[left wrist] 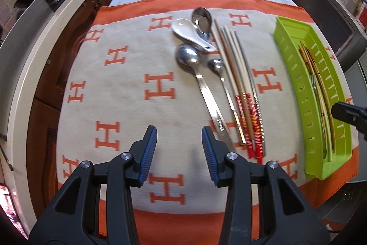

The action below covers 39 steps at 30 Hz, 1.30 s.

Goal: Organize utensils
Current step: 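Open both grippers and move them back over the utensil row, then grasp a steel chopstick with the right gripper while the left gripper grasps a wooden chopstick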

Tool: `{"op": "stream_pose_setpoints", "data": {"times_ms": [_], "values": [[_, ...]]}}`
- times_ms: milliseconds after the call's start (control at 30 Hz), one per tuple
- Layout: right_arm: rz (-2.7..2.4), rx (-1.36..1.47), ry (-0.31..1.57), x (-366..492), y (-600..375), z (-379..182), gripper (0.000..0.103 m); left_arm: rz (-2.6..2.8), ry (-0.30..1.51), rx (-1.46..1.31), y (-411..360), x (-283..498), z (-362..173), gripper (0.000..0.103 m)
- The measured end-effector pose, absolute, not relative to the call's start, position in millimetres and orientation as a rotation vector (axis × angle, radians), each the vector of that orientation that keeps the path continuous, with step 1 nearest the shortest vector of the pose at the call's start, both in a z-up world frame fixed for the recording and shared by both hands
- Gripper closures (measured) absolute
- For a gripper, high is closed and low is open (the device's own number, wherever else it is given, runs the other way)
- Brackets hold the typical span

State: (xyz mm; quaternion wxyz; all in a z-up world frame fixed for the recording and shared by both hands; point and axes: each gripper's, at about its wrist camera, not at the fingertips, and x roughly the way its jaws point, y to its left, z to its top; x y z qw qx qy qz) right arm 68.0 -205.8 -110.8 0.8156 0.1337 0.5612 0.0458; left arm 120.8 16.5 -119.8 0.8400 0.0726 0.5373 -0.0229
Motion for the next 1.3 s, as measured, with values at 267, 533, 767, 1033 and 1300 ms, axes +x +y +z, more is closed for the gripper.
{"op": "stream_pose_setpoints", "data": {"times_ms": [267, 533, 767, 1033, 1300], "values": [[0.155, 0.281, 1.225, 107.4, -179.8, -107.9, 0.095, -0.022, 1.128, 0.132, 37.3, 132.3, -119.8, 0.066], [0.206, 0.297, 1.306, 156.0, -153.4, -133.3, 0.095, -0.039, 1.143, 0.131, 38.6, 139.6, -127.3, 0.066], [0.213, 0.287, 1.393, 181.6, -134.1, -164.0, 0.095, -0.047, 1.16, 0.125, 38.9, 142.4, -134.1, 0.066], [0.205, 0.297, 1.446, 191.6, -129.6, -183.5, 0.095, -0.046, 1.172, 0.109, 42.0, 143.3, -139.2, 0.066], [0.173, 0.175, 1.438, 198.4, -113.2, -179.0, 0.095, -0.054, 1.176, 0.101, 39.2, 141.3, -139.2, 0.066]]}}
